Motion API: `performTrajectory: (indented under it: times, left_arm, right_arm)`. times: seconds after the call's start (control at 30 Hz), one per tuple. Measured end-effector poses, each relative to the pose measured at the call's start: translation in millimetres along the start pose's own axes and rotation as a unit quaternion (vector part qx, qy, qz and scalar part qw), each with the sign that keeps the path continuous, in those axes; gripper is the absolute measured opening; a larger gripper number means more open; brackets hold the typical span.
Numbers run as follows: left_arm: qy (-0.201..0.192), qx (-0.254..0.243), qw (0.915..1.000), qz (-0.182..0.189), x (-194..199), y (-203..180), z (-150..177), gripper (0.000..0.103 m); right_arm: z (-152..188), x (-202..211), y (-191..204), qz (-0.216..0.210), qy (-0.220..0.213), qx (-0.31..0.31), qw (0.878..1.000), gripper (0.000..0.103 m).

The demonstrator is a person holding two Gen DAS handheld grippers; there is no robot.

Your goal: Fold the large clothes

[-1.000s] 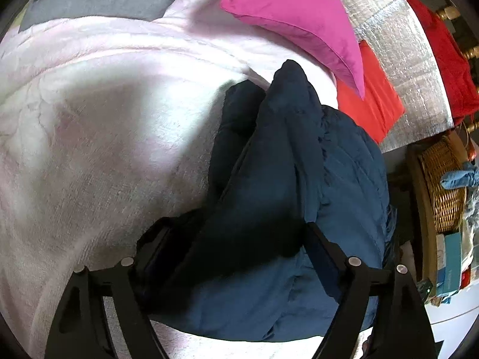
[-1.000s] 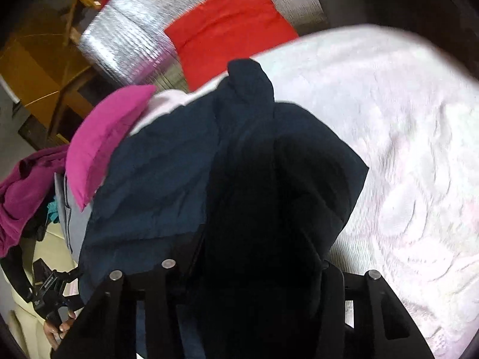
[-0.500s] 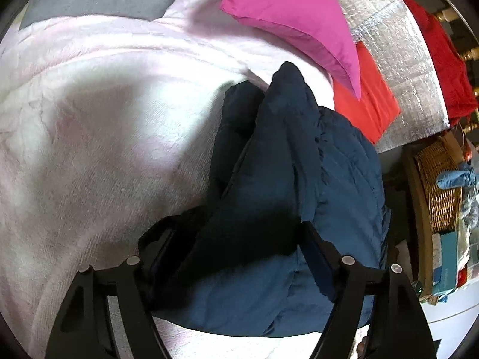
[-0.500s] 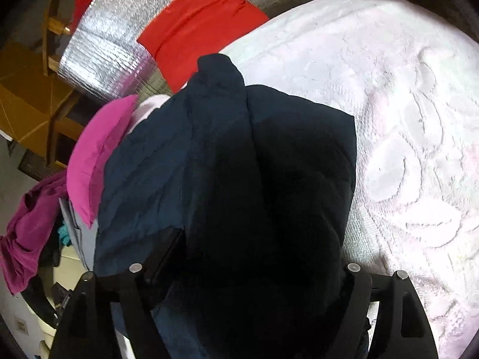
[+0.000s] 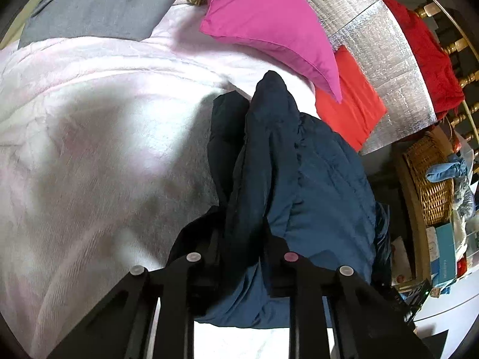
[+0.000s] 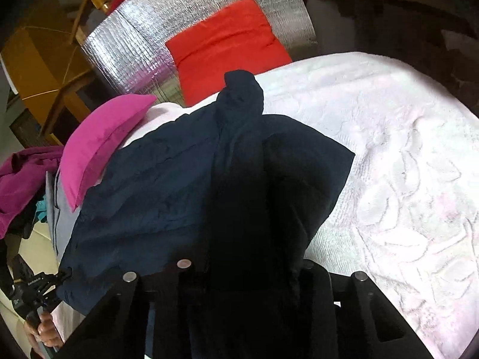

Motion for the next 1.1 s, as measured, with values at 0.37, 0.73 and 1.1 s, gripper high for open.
performTrajectory:
  times: [0.37, 0.73, 1.1]
  left_arm:
    - [0.045, 0.008, 0.9988, 0.018, 19.9, 9.6, 30.5, 0.016]
    - [0.033, -0.006, 0.9993, -0.014, 30.7, 18.9, 63.0, 0.018]
    - [-0.041, -0.048, 0.9919, -0.11, 35.5, -0.4, 62.5, 0.052]
  right_arm:
    - [21.5, 39.5, -1.2, -0.007, 0.015, -0.017, 1.0, 0.034]
    - [50.6, 55.2, 0.8, -0.01, 0.057, -0.02, 0.998, 0.037]
    - [54.7, 94.7, -34.5, -0.009, 0.014, -0.084, 0.996, 0.071]
Point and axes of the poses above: each gripper's, at about its wrist camera, not at the fingertips, and x roughly against the way its jaws point, y to its left, z to its underside, the point moved 1 cm from there along -x, roughly the way its jaws point, and after that the axes turned 13 degrees about -z, right-handed, at the moved point
